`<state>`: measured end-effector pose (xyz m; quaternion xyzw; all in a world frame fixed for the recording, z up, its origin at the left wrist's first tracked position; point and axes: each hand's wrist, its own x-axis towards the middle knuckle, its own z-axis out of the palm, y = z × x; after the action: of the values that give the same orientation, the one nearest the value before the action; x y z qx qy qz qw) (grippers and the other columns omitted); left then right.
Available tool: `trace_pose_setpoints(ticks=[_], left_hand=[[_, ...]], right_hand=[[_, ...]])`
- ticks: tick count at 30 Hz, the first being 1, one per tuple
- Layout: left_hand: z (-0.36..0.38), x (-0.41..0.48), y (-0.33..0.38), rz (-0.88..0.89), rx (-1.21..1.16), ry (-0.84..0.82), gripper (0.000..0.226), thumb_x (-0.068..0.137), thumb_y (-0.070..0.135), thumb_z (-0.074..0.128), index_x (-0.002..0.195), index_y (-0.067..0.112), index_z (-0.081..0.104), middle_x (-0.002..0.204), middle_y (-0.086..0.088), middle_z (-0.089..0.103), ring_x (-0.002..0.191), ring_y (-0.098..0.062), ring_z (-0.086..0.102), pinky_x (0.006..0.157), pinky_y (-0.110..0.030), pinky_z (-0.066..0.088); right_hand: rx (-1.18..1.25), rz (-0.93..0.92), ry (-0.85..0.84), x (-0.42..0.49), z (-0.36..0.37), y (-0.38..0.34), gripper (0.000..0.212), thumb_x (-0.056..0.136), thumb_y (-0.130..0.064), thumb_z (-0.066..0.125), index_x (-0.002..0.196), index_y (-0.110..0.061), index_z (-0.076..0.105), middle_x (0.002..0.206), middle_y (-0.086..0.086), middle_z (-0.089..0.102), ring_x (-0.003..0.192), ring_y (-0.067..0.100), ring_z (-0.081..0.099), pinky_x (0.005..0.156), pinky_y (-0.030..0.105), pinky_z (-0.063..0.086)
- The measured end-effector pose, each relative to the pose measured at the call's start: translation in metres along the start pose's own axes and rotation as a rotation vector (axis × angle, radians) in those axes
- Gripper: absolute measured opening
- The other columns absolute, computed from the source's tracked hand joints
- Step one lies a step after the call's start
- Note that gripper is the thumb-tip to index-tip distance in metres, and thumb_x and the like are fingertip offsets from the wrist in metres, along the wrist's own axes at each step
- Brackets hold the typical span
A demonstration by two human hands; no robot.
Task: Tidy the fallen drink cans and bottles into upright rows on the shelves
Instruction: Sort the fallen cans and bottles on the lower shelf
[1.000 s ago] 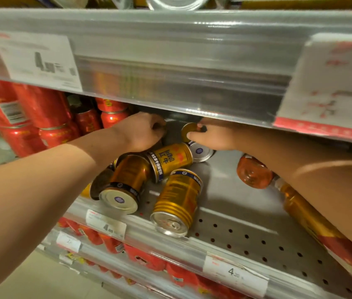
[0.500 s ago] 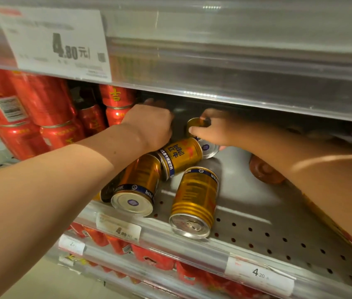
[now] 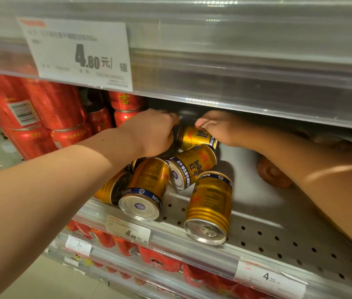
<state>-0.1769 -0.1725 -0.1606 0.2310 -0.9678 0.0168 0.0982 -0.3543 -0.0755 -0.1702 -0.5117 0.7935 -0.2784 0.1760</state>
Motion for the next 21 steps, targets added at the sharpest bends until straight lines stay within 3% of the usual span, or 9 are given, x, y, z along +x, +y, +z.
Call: trace_pose_setpoints(ticks=[3, 4, 5, 6, 7, 9, 12, 21], left_hand=[[0.0029, -0.0016, -0.0009, 0.015, -0.003, 0.02, 0.032, 0.1, 0.023, 0.047, 0.126, 0.015, 0.063, 0.119, -0.013, 0.066, 0.108, -0.032, 0.062, 0.092, -0.045, 0.051], [0.0037, -0.0016, -0.0009, 0.02, -0.011, 0.015, 0.031, 0.1, 0.025, 0.047, 0.126, 0.016, 0.063, 0.119, -0.012, 0.066, 0.109, -0.03, 0.061, 0.093, -0.045, 0.051], [0.0044, -0.0016, -0.0006, 0.023, -0.022, 0.006, 0.032, 0.101, 0.026, 0.048, 0.127, 0.016, 0.062, 0.12, -0.012, 0.065, 0.111, -0.03, 0.061, 0.094, -0.045, 0.05], [0.0051, -0.0017, -0.0001, 0.025, -0.032, 0.001, 0.033, 0.101, 0.027, 0.048, 0.129, 0.017, 0.061, 0.121, -0.012, 0.065, 0.112, -0.029, 0.06, 0.095, -0.045, 0.05], [0.0056, -0.002, 0.0004, 0.024, -0.041, 0.002, 0.034, 0.101, 0.028, 0.049, 0.132, 0.017, 0.06, 0.122, -0.012, 0.064, 0.114, -0.03, 0.059, 0.096, -0.044, 0.05], [0.0069, -0.0024, 0.0012, 0.018, -0.053, 0.015, 0.035, 0.101, 0.028, 0.05, 0.134, 0.017, 0.059, 0.123, -0.014, 0.062, 0.115, -0.031, 0.058, 0.096, -0.043, 0.049], [0.0077, -0.0019, 0.0026, 0.013, -0.068, 0.024, 0.036, 0.101, 0.029, 0.052, 0.134, 0.016, 0.059, 0.125, -0.015, 0.062, 0.119, -0.032, 0.055, 0.098, -0.04, 0.046], [0.0027, -0.0011, 0.0064, 0.005, -0.058, -0.009, 0.035, 0.099, 0.032, 0.054, 0.131, 0.018, 0.058, 0.119, -0.011, 0.064, 0.109, -0.03, 0.058, 0.094, -0.043, 0.049]], right_hand=[[0.022, -0.007, 0.072, 0.0068, 0.007, 0.0039, 0.031, 0.104, -0.004, 0.04, 0.125, 0.005, 0.061, 0.119, 0.02, 0.064, 0.087, 0.031, 0.058, 0.061, 0.012, 0.039], [0.024, 0.006, 0.087, 0.0075, 0.0078, 0.0043, 0.031, 0.104, -0.008, 0.041, 0.125, 0.0, 0.062, 0.114, 0.014, 0.063, 0.083, 0.026, 0.057, 0.06, 0.009, 0.039], [0.018, 0.024, 0.087, 0.0082, 0.0087, 0.0052, 0.032, 0.105, -0.014, 0.041, 0.126, -0.004, 0.063, 0.115, 0.01, 0.063, 0.09, 0.026, 0.058, 0.072, 0.009, 0.045], [-0.007, 0.038, 0.08, 0.0082, 0.0088, 0.0061, 0.034, 0.105, -0.02, 0.039, 0.125, -0.006, 0.062, 0.118, 0.011, 0.064, 0.1, 0.03, 0.06, 0.087, 0.021, 0.05], [-0.032, 0.052, 0.083, 0.0069, 0.0087, 0.0067, 0.037, 0.105, -0.023, 0.038, 0.125, -0.004, 0.062, 0.12, 0.017, 0.065, 0.108, 0.035, 0.06, 0.091, 0.032, 0.05], [-0.033, 0.064, 0.122, 0.0045, 0.0085, 0.0063, 0.039, 0.104, -0.023, 0.04, 0.124, 0.005, 0.06, 0.12, 0.027, 0.063, 0.112, 0.042, 0.06, 0.083, 0.038, 0.05], [-0.049, 0.034, 0.169, 0.0039, 0.0083, 0.0073, 0.04, 0.103, -0.02, 0.044, 0.122, 0.014, 0.056, 0.119, 0.035, 0.06, 0.11, 0.048, 0.058, 0.087, 0.047, 0.049], [-0.056, 0.04, 0.092, 0.0, 0.0024, 0.0045, 0.038, 0.103, -0.02, 0.047, 0.125, 0.008, 0.059, 0.122, 0.031, 0.062, 0.114, 0.047, 0.056, 0.091, 0.047, 0.047]])
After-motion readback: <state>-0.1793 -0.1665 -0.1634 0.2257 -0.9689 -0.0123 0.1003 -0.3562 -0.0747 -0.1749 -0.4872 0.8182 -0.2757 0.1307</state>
